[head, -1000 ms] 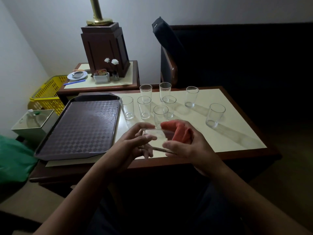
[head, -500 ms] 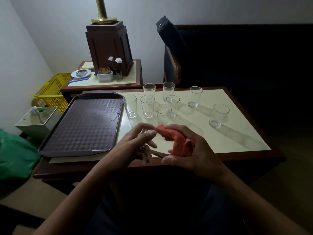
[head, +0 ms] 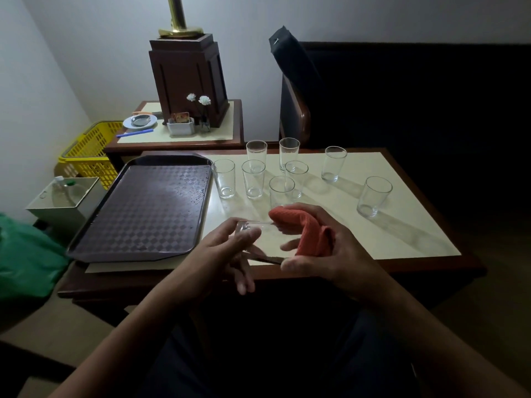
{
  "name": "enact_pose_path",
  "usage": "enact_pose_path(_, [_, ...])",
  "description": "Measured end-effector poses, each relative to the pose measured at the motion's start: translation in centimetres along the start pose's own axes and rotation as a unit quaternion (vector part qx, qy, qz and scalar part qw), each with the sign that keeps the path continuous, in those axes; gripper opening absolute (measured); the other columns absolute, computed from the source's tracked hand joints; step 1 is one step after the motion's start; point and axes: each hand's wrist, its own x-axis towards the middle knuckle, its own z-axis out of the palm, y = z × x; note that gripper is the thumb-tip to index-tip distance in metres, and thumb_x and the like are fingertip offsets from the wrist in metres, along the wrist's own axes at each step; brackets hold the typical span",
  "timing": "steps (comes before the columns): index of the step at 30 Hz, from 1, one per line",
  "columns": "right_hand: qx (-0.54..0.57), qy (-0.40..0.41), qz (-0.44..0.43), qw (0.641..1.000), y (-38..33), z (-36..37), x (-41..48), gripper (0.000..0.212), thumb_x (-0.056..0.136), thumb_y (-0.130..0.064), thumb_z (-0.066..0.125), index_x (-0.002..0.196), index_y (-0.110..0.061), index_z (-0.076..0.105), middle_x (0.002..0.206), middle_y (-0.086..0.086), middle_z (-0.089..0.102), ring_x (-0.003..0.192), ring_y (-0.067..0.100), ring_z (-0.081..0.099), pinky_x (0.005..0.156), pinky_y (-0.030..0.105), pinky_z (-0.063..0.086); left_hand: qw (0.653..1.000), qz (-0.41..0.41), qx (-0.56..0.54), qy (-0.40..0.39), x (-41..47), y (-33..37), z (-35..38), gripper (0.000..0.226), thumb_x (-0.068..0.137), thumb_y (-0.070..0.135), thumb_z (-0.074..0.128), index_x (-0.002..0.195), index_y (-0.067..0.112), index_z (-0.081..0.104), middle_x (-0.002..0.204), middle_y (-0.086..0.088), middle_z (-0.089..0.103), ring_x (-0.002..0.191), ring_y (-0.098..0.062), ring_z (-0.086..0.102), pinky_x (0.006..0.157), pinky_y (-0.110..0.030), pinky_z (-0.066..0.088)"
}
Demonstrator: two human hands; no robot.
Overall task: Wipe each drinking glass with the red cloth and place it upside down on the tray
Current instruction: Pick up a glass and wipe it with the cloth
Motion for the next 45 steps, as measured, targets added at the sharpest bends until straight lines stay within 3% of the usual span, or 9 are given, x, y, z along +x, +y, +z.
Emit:
enact_pose_path(3, [-0.006, -0.003, -0.012, 1.000, 0.6, 0.1, 0.0, 0.081, 0.074, -0.007, 0.093, 0.142, -0.033, 0.057, 0.138, -0.010, 0.068, 0.126, 0.019, 0.069, 0.096, 0.036, 0.062, 0.999, -0.021, 0.033, 0.034, 0.1, 0.0, 0.1, 0.064, 0.091, 0.063, 0.065, 0.121, 0.007, 0.056, 0.087, -0.020, 0.070, 0.050, -0.032, 0.060, 0.042, -0.029, 0.044])
enact_pose_path(9, [0.142, 0.010, 0.054, 0.988, 1.1, 0.6, 0.3, 0.065, 0.078, -0.010, 0.083, 0.138, -0.021, 0.062, 0.135, -0.001, 0.072, 0.130, 0.023, 0.068, 0.095, 0.038, 0.062, 0.998, 0.066, 0.013, -0.021, -0.7, -0.6, -0.7, 0.053, 0.090, 0.020, 0.071, 0.140, 0.028, 0.055, 0.131, -0.017, 0.063, 0.096, -0.048, 0.071, 0.091, -0.042, 0.061])
enact_pose_path(15, [-0.070, -0.018, -0.033, 0.997, 0.4, 0.5, 0.0, 0.088, 0.072, -0.008, 0.097, 0.145, -0.034, 0.056, 0.151, -0.018, 0.055, 0.130, 0.013, 0.064, 0.102, 0.037, 0.061, 0.995, -0.018, -0.074, 0.062, 0.0, -0.6, 0.2, 0.055, 0.092, 0.048, 0.066, 0.123, 0.004, 0.054, 0.098, -0.029, 0.066, 0.062, -0.035, 0.068, 0.055, -0.031, 0.058])
enact_pose_path(20, [0.068, -0.002, 0.009, 0.998, 0.6, 1.0, 0.4, 0.064, 0.081, -0.016, 0.089, 0.138, -0.024, 0.061, 0.139, -0.008, 0.070, 0.133, 0.013, 0.065, 0.103, 0.033, 0.059, 0.995, 0.048, -0.054, -0.063, -0.8, -0.7, -1.2, 0.052, 0.088, 0.010, 0.069, 0.137, 0.019, 0.055, 0.135, -0.016, 0.064, 0.098, -0.042, 0.069, 0.093, -0.044, 0.060])
enact_pose_path(27, [-0.327, 0.001, -0.208, 0.922, 1.1, 1.2, -0.1, 0.086, 0.077, -0.027, 0.096, 0.151, -0.029, 0.052, 0.158, -0.008, 0.044, 0.146, 0.008, 0.044, 0.109, 0.020, 0.050, 0.993, -0.026, -0.083, 0.075, -0.1, -1.9, -0.1, 0.069, 0.091, 0.056, 0.070, 0.128, 0.000, 0.053, 0.087, -0.021, 0.072, 0.054, -0.023, 0.061, 0.048, -0.023, 0.046])
enact_pose_path(34, [0.075, 0.077, -0.068, 0.992, 2.2, 4.4, -0.6, 0.069, 0.078, -0.016, 0.089, 0.140, -0.026, 0.060, 0.137, -0.008, 0.069, 0.128, 0.020, 0.068, 0.099, 0.032, 0.060, 0.963, 0.018, -0.270, 0.007, 0.0, -4.0, 0.9, 0.092, 0.064, 0.046, 0.095, 0.138, 0.009, 0.056, 0.135, -0.017, 0.066, 0.112, -0.031, 0.061, 0.096, -0.040, 0.052])
enact_pose_path(40, [-0.244, 0.043, -0.154, 0.957, 3.0, 4.2, -0.9, 0.075, 0.081, -0.033, 0.092, 0.148, -0.024, 0.059, 0.159, -0.009, 0.049, 0.146, 0.012, 0.050, 0.114, 0.023, 0.047, 0.954, -0.025, -0.297, 0.046, 0.3, -4.1, 0.9, 0.061, 0.096, 0.059, 0.059, 0.136, 0.013, 0.065, 0.129, -0.018, 0.064, 0.117, -0.032, 0.064, 0.104, -0.049, 0.052])
enact_pose_path(43, [0.061, 0.061, -0.021, 0.996, 2.4, 3.7, -0.3, 0.051, 0.088, -0.026, 0.080, 0.137, -0.019, 0.067, 0.136, 0.001, 0.073, 0.127, 0.016, 0.069, 0.109, 0.038, 0.055, 0.944, -0.076, -0.313, 0.068, 0.0, -3.9, 0.4, 0.060, 0.094, 0.064, 0.054, 0.136, 0.021, 0.062, 0.125, -0.020, 0.062, 0.110, -0.037, 0.071, 0.095, -0.057, 0.057])
enact_pose_path(45, [0.226, 0.086, 0.100, 0.965, 2.8, 2.8, 0.3, 0.056, 0.090, -0.034, 0.072, 0.141, -0.013, 0.061, 0.132, 0.013, 0.074, 0.126, 0.028, 0.071, 0.113, 0.055, 0.051, 0.947, -0.082, -0.307, 0.039, -0.4, -3.8, 0.0, 0.055, 0.087, 0.052, 0.072, 0.135, 0.027, 0.062, 0.115, -0.021, 0.067, 0.098, -0.037, 0.075, 0.089, -0.054, 0.060])
